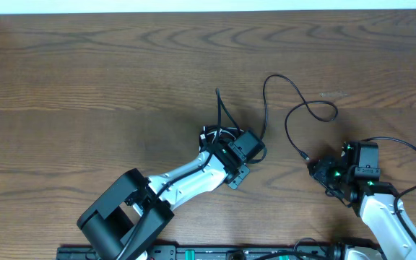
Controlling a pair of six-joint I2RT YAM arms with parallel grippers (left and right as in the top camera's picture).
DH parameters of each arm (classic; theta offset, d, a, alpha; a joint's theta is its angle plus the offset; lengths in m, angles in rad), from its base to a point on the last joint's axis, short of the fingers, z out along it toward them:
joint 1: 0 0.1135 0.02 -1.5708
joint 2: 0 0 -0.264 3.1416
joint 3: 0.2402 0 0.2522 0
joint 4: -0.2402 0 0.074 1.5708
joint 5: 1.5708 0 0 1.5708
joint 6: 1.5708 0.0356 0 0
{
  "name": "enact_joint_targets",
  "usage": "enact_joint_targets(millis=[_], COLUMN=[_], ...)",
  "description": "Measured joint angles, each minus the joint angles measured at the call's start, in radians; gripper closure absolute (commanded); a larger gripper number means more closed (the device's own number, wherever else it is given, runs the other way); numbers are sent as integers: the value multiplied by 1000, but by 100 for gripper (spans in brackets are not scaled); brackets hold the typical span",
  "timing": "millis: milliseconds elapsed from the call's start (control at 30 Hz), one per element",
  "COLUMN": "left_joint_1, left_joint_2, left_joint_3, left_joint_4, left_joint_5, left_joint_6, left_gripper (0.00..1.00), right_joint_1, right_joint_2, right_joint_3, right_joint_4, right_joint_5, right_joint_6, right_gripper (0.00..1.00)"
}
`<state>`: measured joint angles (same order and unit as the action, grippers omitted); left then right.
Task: Untangle cables
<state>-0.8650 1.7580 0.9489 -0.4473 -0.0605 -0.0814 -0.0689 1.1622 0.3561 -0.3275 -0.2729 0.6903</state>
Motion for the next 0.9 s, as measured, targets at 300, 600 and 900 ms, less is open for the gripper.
enact_joint_targets(millis=[300, 600, 900], left_joint_1=[17, 124, 336], left_joint_2=[-2, -24, -25], left_joint_3=[76, 306, 372], left_joint_4=[-157, -340, -288], left_joint_5=[33, 293, 876], left_joint_6=[32, 73, 108], left_gripper=[92, 93, 92], right_joint_1=[0, 0, 0], right_joint_2=[0, 0, 1], right_joint_3=[0, -2, -5], right_joint_4=[3, 123, 349], right_joint_5=[-39, -206, -562], right_joint_6=[-24, -86, -182], right_gripper=[78, 75, 74])
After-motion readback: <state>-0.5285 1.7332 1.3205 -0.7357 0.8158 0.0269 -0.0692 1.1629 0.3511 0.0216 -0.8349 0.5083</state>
